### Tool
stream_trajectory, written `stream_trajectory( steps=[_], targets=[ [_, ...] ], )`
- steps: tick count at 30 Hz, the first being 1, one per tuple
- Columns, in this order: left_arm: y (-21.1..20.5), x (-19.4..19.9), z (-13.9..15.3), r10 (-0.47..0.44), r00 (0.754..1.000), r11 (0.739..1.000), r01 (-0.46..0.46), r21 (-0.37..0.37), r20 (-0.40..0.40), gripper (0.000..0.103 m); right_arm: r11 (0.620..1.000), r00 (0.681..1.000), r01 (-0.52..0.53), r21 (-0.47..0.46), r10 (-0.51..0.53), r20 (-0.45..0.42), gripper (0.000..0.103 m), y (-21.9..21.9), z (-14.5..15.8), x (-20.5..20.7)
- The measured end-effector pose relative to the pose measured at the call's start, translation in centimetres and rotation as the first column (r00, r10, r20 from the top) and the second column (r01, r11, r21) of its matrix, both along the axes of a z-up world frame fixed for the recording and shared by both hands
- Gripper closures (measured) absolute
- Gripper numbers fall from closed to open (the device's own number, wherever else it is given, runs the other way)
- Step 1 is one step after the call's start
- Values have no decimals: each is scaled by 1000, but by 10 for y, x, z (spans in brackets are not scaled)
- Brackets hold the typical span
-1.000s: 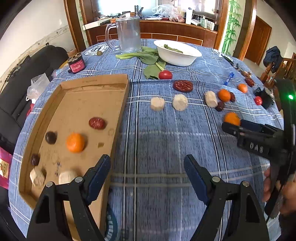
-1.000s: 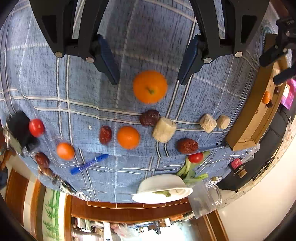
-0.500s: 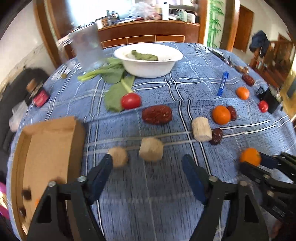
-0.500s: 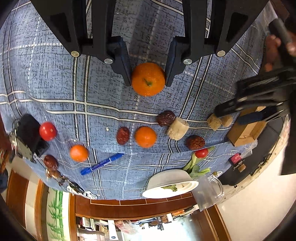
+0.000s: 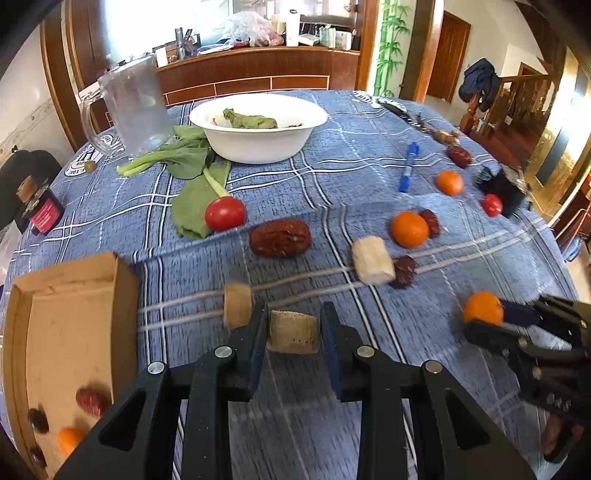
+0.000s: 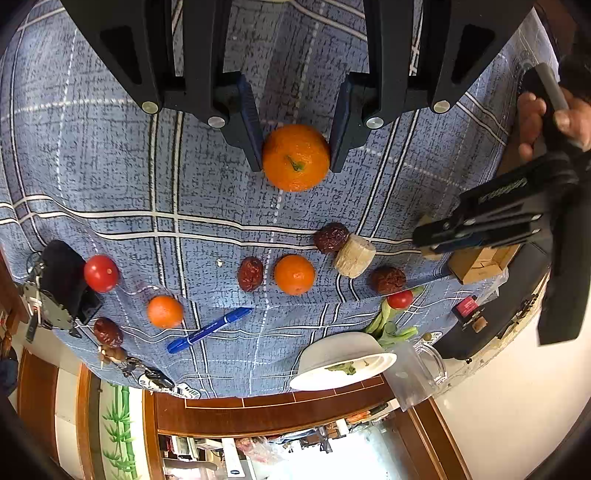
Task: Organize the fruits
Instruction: 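Close the left tool on the beige cork while the right tool grasps the tangerine, then carry the cork and tangerine into the cardboard tray and open both tools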
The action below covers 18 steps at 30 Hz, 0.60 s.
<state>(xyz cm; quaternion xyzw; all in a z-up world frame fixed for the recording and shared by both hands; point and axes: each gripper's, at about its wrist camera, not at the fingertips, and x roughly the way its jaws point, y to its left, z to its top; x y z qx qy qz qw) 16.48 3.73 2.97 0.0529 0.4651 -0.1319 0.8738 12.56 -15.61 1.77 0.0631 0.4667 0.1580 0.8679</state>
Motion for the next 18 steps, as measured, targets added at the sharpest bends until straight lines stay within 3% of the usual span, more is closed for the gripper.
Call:
stream_trajectory(
  steps=[11,18],
  targets=[
    [5,-80,1,-33,999,993,28,-117,-38,76,999,1000,24,-30,-24,14,66,-7,10,-40],
    [15,-115,1,-30,999,989,23,-144,-44,76,998,1000,16,-65,-17,-2,65,2,8,-76]
  ],
)
